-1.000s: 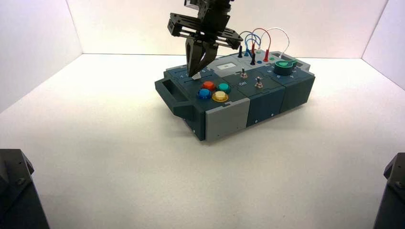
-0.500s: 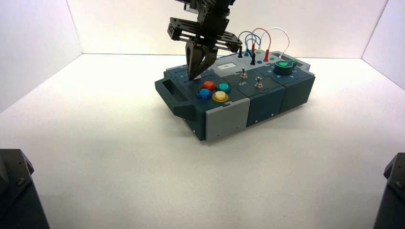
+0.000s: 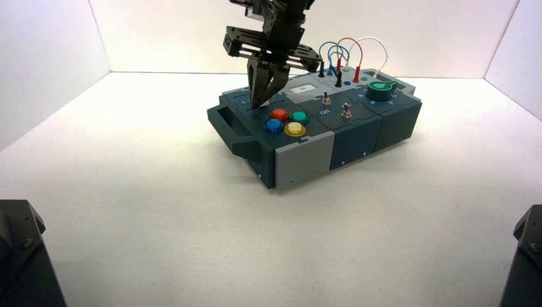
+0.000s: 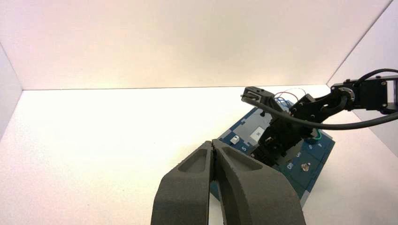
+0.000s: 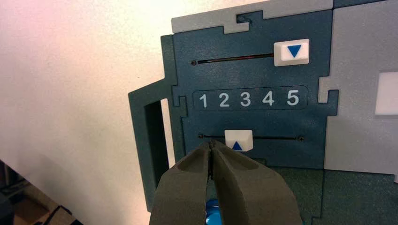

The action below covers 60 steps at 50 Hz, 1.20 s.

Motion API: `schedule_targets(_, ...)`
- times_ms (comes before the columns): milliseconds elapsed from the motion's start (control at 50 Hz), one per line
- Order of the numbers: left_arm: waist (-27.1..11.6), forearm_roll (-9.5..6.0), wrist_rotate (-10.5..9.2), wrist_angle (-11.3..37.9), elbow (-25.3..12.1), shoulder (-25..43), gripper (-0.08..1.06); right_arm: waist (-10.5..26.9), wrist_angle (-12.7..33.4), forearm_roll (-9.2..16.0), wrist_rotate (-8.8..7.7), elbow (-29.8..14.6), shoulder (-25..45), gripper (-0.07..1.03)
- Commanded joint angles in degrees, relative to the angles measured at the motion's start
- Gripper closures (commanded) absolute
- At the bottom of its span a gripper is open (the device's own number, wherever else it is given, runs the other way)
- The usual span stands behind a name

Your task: Move the bottom slider to position 3.

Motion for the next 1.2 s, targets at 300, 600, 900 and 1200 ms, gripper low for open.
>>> schedule_targets(300, 0.44, -0.09, 0.00, -0.62, -1.23, 0.26, 1.01, 0.26, -0.18, 0.09, 0.35, -2.11, -0.88, 0.98)
schedule_targets(600, 0.44, -0.09, -0.09, -0.53, -1.32, 0.26, 1.01, 0.09, -0.18, 0.09, 0.35, -2.11, -0.53, 0.98)
schedule_targets(900, 0.44, -0.09, -0.09, -0.62, -1.32, 0.18, 1.01, 0.00, -0.09, -0.09, 0.35, -2.64, 0.18, 0.98)
schedule_targets(1200, 0.35, -0.09, -0.09, -0.62, -1.32, -0.09, 1.01, -0.35, 0.00, -0.26, 0.35, -2.90, 0.44, 0.98)
